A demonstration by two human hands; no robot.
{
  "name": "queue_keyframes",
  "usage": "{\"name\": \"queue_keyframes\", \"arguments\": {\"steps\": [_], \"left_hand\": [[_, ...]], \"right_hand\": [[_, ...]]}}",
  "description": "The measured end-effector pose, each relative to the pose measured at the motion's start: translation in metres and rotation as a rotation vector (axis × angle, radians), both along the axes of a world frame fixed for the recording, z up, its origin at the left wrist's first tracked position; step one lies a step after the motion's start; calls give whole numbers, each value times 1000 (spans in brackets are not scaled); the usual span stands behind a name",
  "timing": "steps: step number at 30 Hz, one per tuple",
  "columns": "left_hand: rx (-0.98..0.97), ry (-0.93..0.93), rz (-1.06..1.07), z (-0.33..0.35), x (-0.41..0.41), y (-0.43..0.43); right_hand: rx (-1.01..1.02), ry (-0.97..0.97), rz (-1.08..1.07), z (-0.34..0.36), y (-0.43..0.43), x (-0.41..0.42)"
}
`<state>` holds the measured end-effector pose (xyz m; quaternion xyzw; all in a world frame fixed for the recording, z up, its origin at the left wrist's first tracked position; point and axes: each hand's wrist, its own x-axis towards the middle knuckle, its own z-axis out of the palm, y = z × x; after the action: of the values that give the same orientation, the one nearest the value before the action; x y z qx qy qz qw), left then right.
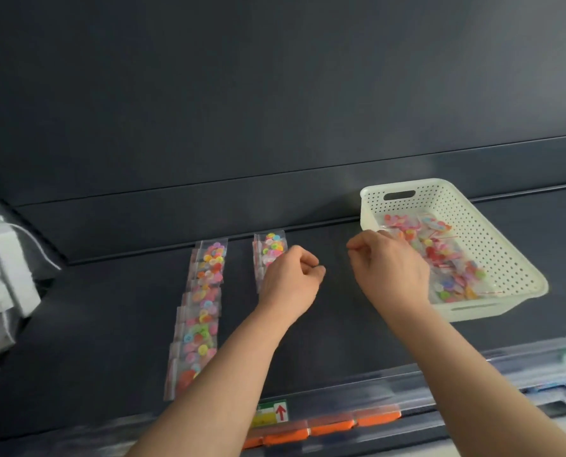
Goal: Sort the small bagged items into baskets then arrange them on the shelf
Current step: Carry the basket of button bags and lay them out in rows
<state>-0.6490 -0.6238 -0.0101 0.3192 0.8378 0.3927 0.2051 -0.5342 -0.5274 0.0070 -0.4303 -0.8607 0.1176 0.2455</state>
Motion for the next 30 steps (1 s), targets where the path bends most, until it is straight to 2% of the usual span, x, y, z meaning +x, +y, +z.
{"name": "queue_keyframes", "arguments": {"steps": [4, 10, 15, 18, 20, 23, 26, 28, 30], "left_hand": [[35, -45, -128, 6, 35, 35], [30, -84, -145, 11, 69, 73], [-6, -77, -125, 11, 74, 85], [-22, -74, -120, 12, 74, 87], [-29, -76, -120, 13, 76, 88], [-39, -87, -124, 13, 78, 88], [-36, -101, -117, 14, 78, 86], [-26, -113, -117, 14, 77, 84], [-9, -142, -119, 13, 78, 82]], "right_hand": [[35, -31, -90, 7, 34, 43], [-147, -348, -160, 2, 95, 87], [-230, -349, -96, -3, 114, 88], [-392, -356, 94, -6, 118, 88], [-468, -438, 225, -6, 116, 88], [-459, -542, 251, -9, 118, 85], [-342, -661, 272, -10, 117, 82], [-308, -651, 283, -13, 119, 81], [-330, -477, 289, -15, 121, 80]]}}
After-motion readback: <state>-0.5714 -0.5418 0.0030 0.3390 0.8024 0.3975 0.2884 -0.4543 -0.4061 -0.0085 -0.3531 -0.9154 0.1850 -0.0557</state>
